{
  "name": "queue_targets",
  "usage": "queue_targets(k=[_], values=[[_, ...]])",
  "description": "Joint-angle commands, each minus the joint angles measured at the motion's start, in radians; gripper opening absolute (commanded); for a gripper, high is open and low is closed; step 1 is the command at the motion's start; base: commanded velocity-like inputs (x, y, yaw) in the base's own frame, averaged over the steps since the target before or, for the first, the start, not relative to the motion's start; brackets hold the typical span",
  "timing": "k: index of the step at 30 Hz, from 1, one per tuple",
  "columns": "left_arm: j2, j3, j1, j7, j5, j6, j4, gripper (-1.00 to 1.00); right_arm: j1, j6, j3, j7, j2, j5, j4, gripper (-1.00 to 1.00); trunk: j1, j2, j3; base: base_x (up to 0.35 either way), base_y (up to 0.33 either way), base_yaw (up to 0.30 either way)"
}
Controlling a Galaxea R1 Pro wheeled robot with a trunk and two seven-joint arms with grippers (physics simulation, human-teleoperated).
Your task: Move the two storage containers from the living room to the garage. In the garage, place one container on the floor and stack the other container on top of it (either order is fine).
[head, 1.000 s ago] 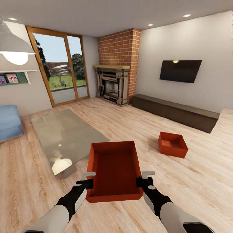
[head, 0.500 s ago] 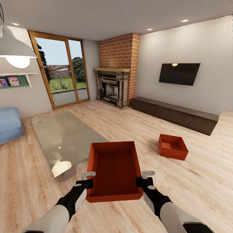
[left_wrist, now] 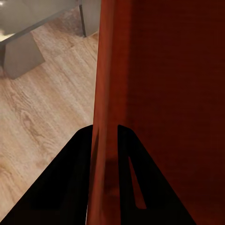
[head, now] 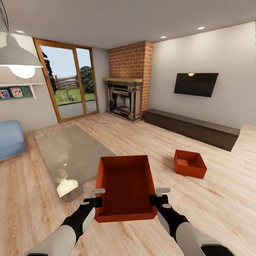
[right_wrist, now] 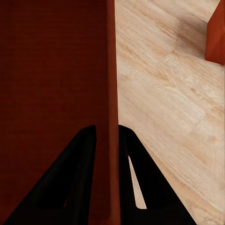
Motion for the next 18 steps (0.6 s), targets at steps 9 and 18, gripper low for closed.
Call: queue_targets(k=[9, 18], values=[[-0.007, 0.016, 0.000, 0.006, -0.001, 0.006, -0.003, -1.00, -0.001, -0.005, -0.040, -0.093, 0.002, 0.012, 0.000, -1.00, 0.000, -0.001, 0.013, 0.000, 0.000, 0.000], [-0.007, 0.016, 0.000, 0.006, -0.001, 0.006, -0.003, -1.00, -0.001, -0.005, -0.040, -0.093, 0.002, 0.012, 0.000, -1.00, 0.000, -0.001, 0.027, 0.000, 0.000, 0.000]])
